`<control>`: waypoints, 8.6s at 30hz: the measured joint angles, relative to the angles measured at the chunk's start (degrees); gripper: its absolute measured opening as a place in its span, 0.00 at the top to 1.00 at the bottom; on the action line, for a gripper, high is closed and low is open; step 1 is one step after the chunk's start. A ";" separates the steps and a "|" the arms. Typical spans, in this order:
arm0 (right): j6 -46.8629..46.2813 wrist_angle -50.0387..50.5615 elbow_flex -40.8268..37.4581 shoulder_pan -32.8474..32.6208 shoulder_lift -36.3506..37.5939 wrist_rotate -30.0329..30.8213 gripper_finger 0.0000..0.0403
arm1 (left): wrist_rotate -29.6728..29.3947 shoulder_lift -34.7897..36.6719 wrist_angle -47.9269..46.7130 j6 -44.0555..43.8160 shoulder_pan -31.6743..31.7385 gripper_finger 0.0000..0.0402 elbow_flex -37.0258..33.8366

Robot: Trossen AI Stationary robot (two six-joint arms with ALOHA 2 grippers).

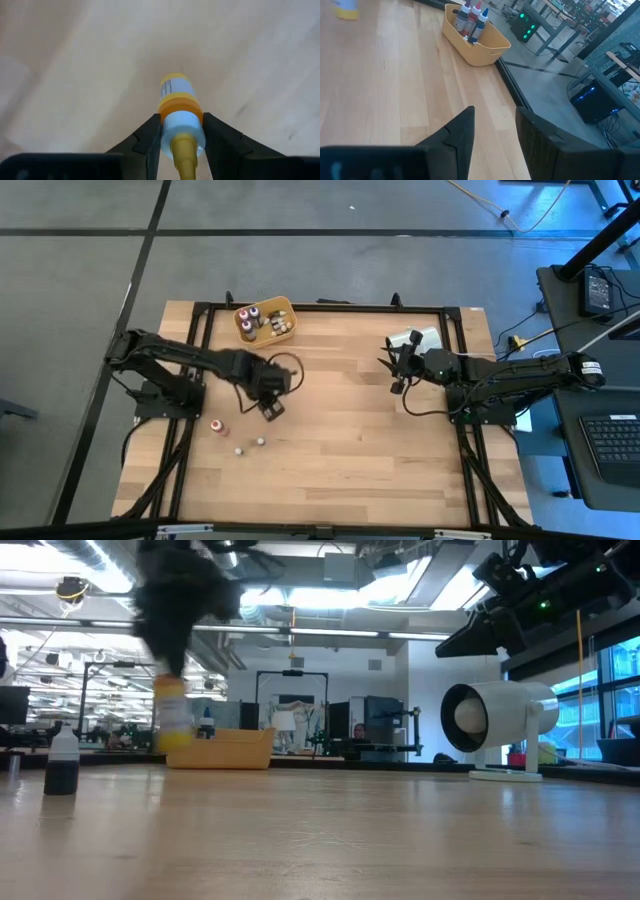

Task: Pick & Place food coloring
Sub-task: Put the large yellow food coloring bottle into the yellow bin, then put the small pink food coloring bottle into the yellow bin

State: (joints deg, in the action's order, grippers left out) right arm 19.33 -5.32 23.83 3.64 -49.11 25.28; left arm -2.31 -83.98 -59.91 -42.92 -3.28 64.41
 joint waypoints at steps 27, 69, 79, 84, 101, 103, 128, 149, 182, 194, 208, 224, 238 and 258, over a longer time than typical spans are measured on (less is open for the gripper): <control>0.66 0.46 0.00 -0.02 -0.02 0.07 0.64 | -7.19 -10.02 -9.77 36.21 41.88 0.71 19.79; 2.86 0.43 -1.73 -0.02 -0.02 0.09 0.64 | -12.02 -23.63 -6.72 36.64 45.83 0.64 19.79; 2.84 0.43 -1.73 -0.02 -0.02 0.07 0.64 | -12.52 -23.65 -6.70 36.04 45.37 0.59 19.75; 2.84 0.43 -1.73 -0.02 -0.02 0.07 0.64 | -13.00 -23.67 -6.72 35.20 45.37 0.56 19.75; 2.82 0.43 -1.77 -0.02 -0.02 0.04 0.64 | -15.16 -21.41 -7.90 35.04 45.39 0.55 19.75; 2.82 0.42 -1.77 -0.02 -0.02 0.04 0.64 | -15.11 -20.33 -7.88 35.04 45.39 0.55 19.75; 3.31 0.41 -1.77 0.00 -0.02 0.07 0.64 | 3.60 -9.70 4.46 48.02 34.57 0.55 19.73; 2.02 -0.90 -1.77 -0.01 0.00 -4.07 0.64 | 3.32 -3.93 15.98 24.98 -8.19 0.56 6.58; 2.20 -3.98 -1.77 -0.02 0.00 -5.92 0.64 | 0.39 -6.03 13.56 7.04 -21.32 0.56 -7.81; 2.19 -3.89 -1.77 -0.02 0.00 -5.92 0.64 | 0.48 -6.03 16.00 6.63 -21.49 0.55 -7.81; 2.01 -3.85 -1.77 -0.02 0.00 -5.92 0.64 | -1.43 -6.03 16.02 9.62 -22.61 0.56 -7.81; 1.97 -3.80 -1.77 -0.02 0.00 -5.94 0.64 | 0.98 -11.38 14.96 9.65 -22.61 0.58 -7.81; 2.01 -3.83 -1.77 -0.02 0.00 -5.93 0.64 | 0.35 -12.46 14.92 9.69 -22.50 0.62 -7.81; 2.40 -3.84 -1.77 -0.02 0.00 -5.95 0.64 | -14.36 -10.37 5.96 -5.54 -11.48 0.84 0.05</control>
State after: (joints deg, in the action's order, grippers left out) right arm 21.74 -9.16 22.06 3.62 -49.10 19.33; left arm -16.67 -94.35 -53.95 -48.46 -14.76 64.46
